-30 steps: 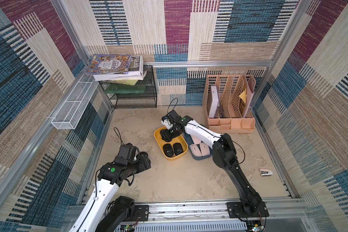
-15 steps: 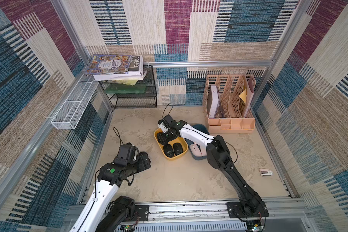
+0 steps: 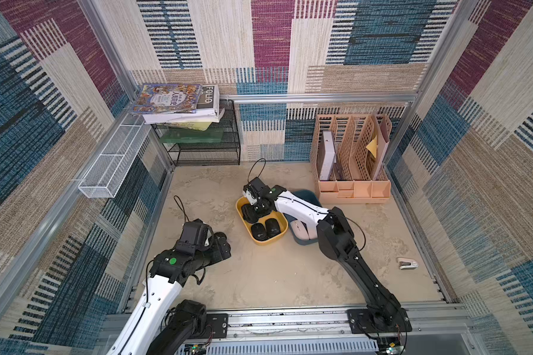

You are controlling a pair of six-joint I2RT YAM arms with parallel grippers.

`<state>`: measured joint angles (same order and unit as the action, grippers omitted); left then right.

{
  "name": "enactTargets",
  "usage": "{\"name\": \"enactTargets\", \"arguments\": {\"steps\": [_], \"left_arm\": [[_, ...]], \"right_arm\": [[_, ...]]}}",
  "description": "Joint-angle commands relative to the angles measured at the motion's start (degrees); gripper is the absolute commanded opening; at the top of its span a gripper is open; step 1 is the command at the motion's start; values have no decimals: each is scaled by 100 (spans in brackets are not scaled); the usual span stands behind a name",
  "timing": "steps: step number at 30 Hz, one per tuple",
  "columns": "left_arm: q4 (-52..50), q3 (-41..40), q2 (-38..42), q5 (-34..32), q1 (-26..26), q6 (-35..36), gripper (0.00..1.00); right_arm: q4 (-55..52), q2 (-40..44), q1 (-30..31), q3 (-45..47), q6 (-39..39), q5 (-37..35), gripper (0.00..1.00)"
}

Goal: Place the mice by color into the storage box
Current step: Place the mouse in the storage box, then adjust the mouse in the storage box.

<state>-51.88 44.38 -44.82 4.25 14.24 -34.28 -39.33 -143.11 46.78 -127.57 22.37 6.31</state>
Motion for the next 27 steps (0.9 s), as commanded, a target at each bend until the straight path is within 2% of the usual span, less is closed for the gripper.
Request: {"name": "enactTargets", "arguments": {"steps": [1, 3, 4, 12, 21, 27], "left_arm": [[59, -4, -25, -24, -4, 5, 95], [53, 3, -51, -38, -9, -8, 96], [62, 1, -61, -30, -11, -15, 96], [74, -19, -61, -29, -10, -46, 96], [306, -173, -177, 89, -39, -346, 96], [286, -193, -142, 32, -44, -349, 96]], "right_arm": [[107, 166, -20, -11, 103, 174, 68], [173, 225, -38, -10, 110, 346, 81], [212, 258, -47, -13, 106, 428, 97], [236, 381, -61, 10, 70, 764, 96], [391, 1098, -181, 409, -45, 869, 96], [534, 1316, -349, 1173, -88, 1224, 96]]}}
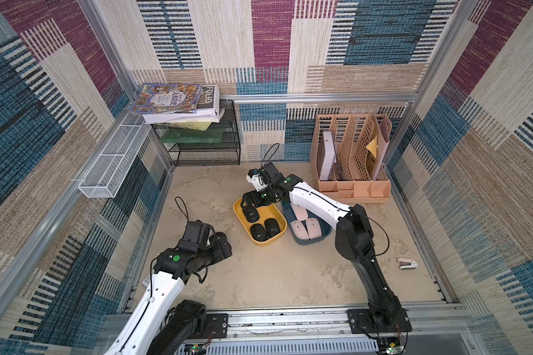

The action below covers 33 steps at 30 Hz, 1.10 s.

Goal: Place the mice by color into the storage box
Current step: Adjust the mouse in the storage box.

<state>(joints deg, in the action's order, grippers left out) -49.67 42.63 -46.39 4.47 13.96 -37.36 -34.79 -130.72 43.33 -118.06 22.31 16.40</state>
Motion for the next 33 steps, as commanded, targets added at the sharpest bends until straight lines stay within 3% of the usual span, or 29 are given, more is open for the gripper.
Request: {"name": "enactTargets", "arguments": {"steps": [1, 4, 7, 9, 15, 19, 33], "left_arm": [[69, -33, 37, 10, -16, -48, 96], [99, -101, 103, 2, -24, -69, 96], [69, -118, 147, -16, -26, -55, 95], [69, -125, 165, -25, -35, -34, 95], [103, -176, 148, -42, -55, -41, 95], [80, -166, 154, -93, -62, -64, 95], [85, -165, 192, -76, -119, -49, 95]], "right_arm": [[129, 111, -24, 403, -66, 210, 97], [464, 220, -158, 970, 63, 265, 95], [720, 279, -317, 1293, 213, 483, 55], [776, 261, -360, 1349, 219, 553, 35], [625, -47, -312, 1071, 192, 577, 15], [439, -297, -238, 799, 165, 435, 9], [184, -775, -141, 226, 213, 292, 8]]}}
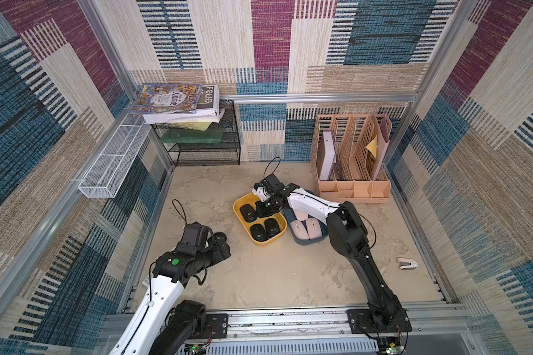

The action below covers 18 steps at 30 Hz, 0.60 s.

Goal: Place the mice by color into the storage box
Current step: Adjust the mouse in the storage box.

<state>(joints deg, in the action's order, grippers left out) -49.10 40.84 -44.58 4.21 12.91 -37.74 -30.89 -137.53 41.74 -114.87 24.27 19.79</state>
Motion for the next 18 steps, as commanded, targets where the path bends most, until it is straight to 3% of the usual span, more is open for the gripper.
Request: {"name": "enactTargets", "arguments": {"steps": [1, 5, 8, 18], "left_arm": [[26, 22, 10, -52, -16, -6, 95], [-6, 48, 66, -104, -25, -69, 96], [5, 49, 73, -106, -34, -146, 96], [-167, 304, -631, -575, -114, -96, 98]], "right_arm": [[-215, -88, 27, -114, 8, -15, 8], [-185, 141, 89, -20, -45, -38, 10], [-137, 463, 118, 202, -35, -4, 19], [75, 2075, 159, 1405, -584, 276, 95]]}}
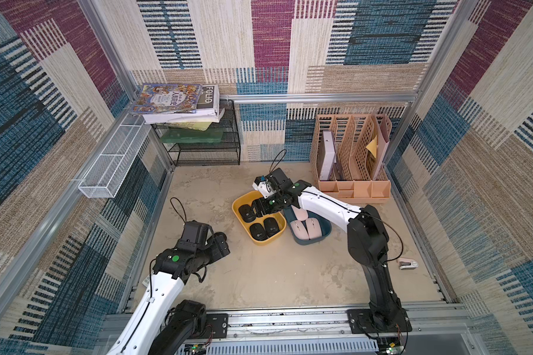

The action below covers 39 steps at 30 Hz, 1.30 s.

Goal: Place the mice by color into the storage box
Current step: Adjust the mouse in the storage box, then pick up the mouse from the center of the board.

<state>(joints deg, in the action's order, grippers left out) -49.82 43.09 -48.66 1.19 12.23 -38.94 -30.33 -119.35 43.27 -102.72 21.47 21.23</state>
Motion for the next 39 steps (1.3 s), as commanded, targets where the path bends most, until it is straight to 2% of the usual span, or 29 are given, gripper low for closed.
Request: {"name": "enactTargets", "arguments": {"steps": [1, 3, 6, 9, 13, 17, 21, 23, 28, 33, 39], "left_arm": [[-64, 114, -375, -330, -90, 39, 98], [125, 194, -636, -458, -183, 223, 99], [416, 471, -1216, -504, -369, 1055, 99], [94, 1047, -1923, -576, -514, 1908, 100], [-18, 1319, -2578, -177, -573, 3007, 99], [-113, 1649, -3136, -53, -608, 3439, 100], [-823, 2141, -3766, -518, -608, 4207, 98], [-864, 2098, -3795, -732, -608, 4334, 98], [-602, 1884, -3983, -757, -599, 4778, 98], [-401, 1772, -4219, -597, -573, 4886, 98], [-66, 1792, -4594, -931, -573, 4896, 97]], "right_arm": [[0, 415, 6, 342, -388, 156, 96], [30, 810, -2, 701, -509, 192, 96], [100, 1439, -11, 1331, -636, 276, 96], [40, 2149, -11, 1911, -716, 204, 96], [59, 3008, -83, 2799, -675, 8, 96], [142, 3551, -260, 3460, -545, -22, 96], [244, 3868, -410, 3785, -492, 20, 96], [269, 3915, -480, 3884, -510, 34, 96], [215, 3898, -589, 3883, -611, 91, 96], [148, 3930, -701, 3846, -694, 124, 96], [182, 3941, -732, 3900, -687, 223, 96]]}}
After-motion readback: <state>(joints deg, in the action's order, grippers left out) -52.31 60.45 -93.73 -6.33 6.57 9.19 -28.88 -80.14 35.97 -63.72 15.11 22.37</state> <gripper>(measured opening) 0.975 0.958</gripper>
